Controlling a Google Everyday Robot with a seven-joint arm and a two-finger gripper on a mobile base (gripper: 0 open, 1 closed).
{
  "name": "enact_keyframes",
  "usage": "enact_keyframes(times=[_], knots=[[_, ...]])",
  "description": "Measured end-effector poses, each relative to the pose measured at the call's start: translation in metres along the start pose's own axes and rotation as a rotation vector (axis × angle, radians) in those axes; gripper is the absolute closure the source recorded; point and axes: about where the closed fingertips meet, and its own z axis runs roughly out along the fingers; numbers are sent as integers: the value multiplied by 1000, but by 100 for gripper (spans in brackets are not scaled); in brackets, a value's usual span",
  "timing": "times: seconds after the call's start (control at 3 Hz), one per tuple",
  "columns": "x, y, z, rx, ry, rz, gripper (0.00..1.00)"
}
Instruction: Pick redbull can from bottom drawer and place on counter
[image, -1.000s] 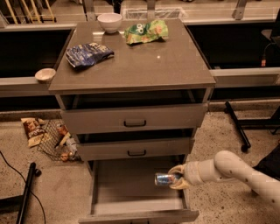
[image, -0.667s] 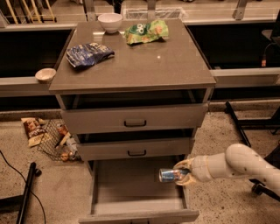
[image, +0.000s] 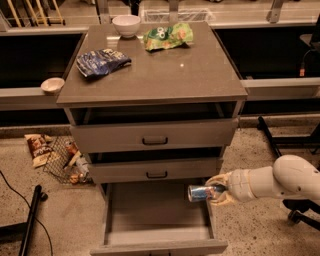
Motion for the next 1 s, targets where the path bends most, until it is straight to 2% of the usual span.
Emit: enact_keyframes(times=[0.33, 0.67, 1.0], knots=[[-11, -11, -12, -10, -27, -15, 100], [-40, -39, -59, -28, -25, -56, 100], [-77, -71, -111, -44, 24, -120, 100]])
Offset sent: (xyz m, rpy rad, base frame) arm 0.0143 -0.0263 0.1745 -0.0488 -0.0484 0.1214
